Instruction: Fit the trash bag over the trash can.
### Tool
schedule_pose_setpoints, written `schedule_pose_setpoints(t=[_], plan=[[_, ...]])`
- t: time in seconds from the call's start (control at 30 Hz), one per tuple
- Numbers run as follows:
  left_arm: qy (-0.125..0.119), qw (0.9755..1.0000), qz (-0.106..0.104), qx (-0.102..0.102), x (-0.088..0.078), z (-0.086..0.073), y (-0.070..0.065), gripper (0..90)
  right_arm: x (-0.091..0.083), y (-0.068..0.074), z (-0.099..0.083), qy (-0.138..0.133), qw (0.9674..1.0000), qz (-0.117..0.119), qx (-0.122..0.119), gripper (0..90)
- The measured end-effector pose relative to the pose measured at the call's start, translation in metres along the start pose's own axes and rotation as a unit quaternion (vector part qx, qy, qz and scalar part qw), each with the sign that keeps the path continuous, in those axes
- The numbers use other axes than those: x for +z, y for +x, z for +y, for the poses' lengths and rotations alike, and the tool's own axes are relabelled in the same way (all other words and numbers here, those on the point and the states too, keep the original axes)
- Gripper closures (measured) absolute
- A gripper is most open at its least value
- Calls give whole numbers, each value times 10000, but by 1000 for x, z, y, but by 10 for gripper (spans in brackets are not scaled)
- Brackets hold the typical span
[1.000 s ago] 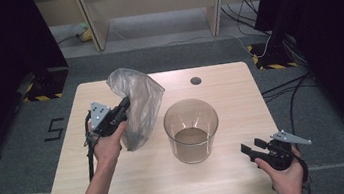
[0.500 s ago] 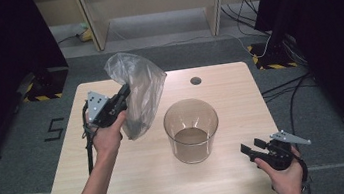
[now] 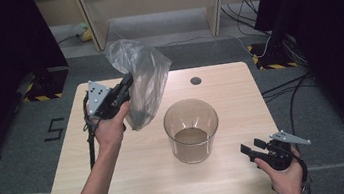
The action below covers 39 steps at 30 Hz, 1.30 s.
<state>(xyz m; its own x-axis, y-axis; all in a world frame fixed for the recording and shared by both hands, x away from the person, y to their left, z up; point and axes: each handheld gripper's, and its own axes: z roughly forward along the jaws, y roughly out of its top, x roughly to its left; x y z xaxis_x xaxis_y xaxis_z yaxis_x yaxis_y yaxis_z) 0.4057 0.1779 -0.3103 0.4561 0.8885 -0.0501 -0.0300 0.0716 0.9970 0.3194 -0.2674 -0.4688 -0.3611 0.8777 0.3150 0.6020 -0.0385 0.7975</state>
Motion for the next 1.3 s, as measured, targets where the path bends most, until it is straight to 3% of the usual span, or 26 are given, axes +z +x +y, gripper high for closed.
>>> schedule_pose_setpoints(t=[0.63,1.3], plan=[[-329,9987,-388,-52,12,17,-36,900,0,1,0,14,10000,20,3,331],[-174,9975,-678,35,33,4,-71,899,0,0,-1,17,10000,22,-4,331]])
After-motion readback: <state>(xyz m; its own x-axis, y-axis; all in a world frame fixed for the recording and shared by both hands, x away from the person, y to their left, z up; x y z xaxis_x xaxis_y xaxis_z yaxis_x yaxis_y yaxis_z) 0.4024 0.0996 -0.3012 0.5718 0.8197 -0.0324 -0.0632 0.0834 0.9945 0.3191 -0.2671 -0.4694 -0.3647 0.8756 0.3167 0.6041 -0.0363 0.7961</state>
